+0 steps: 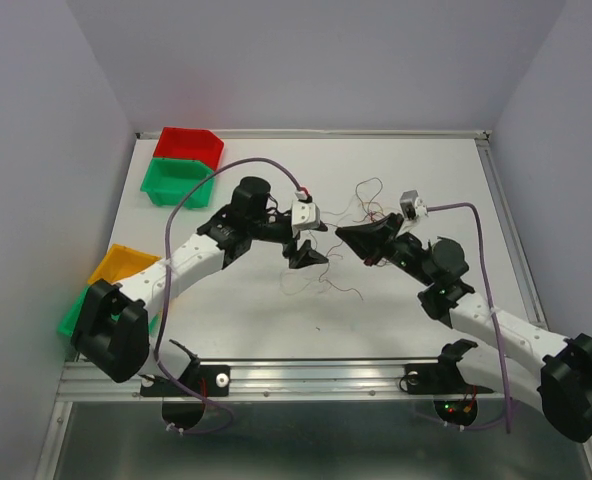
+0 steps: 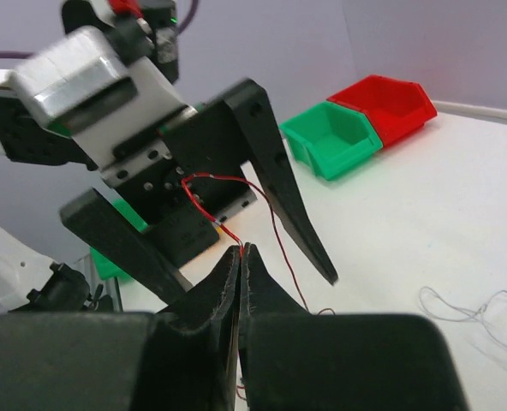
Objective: Untangle the cables
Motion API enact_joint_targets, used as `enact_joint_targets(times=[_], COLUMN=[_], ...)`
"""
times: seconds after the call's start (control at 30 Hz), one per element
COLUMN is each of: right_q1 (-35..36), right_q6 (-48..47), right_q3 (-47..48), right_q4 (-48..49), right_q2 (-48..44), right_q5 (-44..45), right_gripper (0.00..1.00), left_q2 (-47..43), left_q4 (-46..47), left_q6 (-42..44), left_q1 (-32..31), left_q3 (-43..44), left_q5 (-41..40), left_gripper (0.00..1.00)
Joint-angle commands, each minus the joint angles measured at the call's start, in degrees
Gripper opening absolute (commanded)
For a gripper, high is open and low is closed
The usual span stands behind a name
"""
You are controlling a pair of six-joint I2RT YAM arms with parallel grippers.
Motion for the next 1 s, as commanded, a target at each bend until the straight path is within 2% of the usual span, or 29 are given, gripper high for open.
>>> enact_joint_targets(times=[0.0, 0.13, 0.2, 0.27, 0.3, 0.33, 0.47, 0.5, 0.57, 0.6, 0.73, 0.77, 0.8, 0.87, 0.93, 0.97], right_q1=[0.76, 1.02, 0.94, 1.11, 1.11, 1.2, 1.11, 1.2, 1.11, 1.2, 1.2, 1.11, 1.11, 1.11, 1.11, 1.11], right_q6=[-1.52, -1.69, -1.69, -1.61, -1.69, -1.69, -1.61, -1.52, -1.52, -1.43, -1.25, -1.08, -0.82, -0.46, 0.15, 0.41], right_q3=[-0.56, -1.26, -1.53, -2.05, -2.14, -2.4, -2.67, -2.85, -3.02, -3.2, -3.72, -3.81, -4.25, -4.69, -4.96, -5.13], right_q4=[2.16, 2.95, 3.3, 3.74, 3.92, 3.92, 4.01, 4.1, 4.18, 4.27, 4.36, 4.27, 4.27, 4.36, 4.36, 4.36], right_q2=[-2.51, -3.13, -3.4, -3.92, -4.1, -4.45, -4.45, -4.45, -4.36, -4.71, -5.33, -5.33, -5.59, -5.68, -5.42, -5.33], right_q5=[0.35, 1.06, 1.32, 1.84, 2.2, 2.55, 3.69, 4.13, 4.66, 5.1, 6.5, 6.94, 8.34, 10.01, 11.94, 12.13], right_gripper=[0.0, 0.0, 0.01, 0.01, 0.01, 0.01, 0.01, 0.01, 0.01, 0.0, 0.01, 0.05, 0.27, 0.56, 0.74, 0.76], left_q2=[3.08, 5.27, 5.8, 6.42, 6.42, 6.42, 5.98, 5.72, 5.54, 5.11, 4.14, 3.7, 3.44, 2.91, 1.86, 1.42], left_q4=[0.53, 0.53, 0.61, 0.61, 0.61, 0.61, 0.7, 0.61, 0.61, 0.53, 0.18, 0.17, 0.17, 0.09, 0.09, 0.35], left_q6=[-1.02, -1.64, -1.82, -2.17, -2.17, -2.26, -2.69, -2.96, -2.87, -2.87, -2.87, -2.87, -3.05, -3.75, -4.8, -6.37], left_q1=[-1.84, -3.68, -3.86, -3.87, -3.87, -3.87, -3.87, -3.87, -3.87, -3.87, -3.78, -3.69, -3.6, -3.17, -2.2, -1.85], left_q3=[3.18, 4.06, 4.41, 4.94, 5.03, 5.03, 5.12, 5.2, 5.12, 5.12, 4.94, 4.86, 4.94, 5.03, 5.64, 6.08], left_q5=[2.74, 1.78, 1.42, 1.16, 1.16, 1.16, 2.47, 2.56, 2.65, 2.74, 1.77, 1.6, 1.16, 0.81, -0.85, -1.82], left_gripper=[0.84, 0.83, 0.8, 0.58, 0.58, 0.49, 0.37, 0.27, 0.15, 0.02, 0.0, 0.0, 0.0, 0.0, 0.0, 0.0])
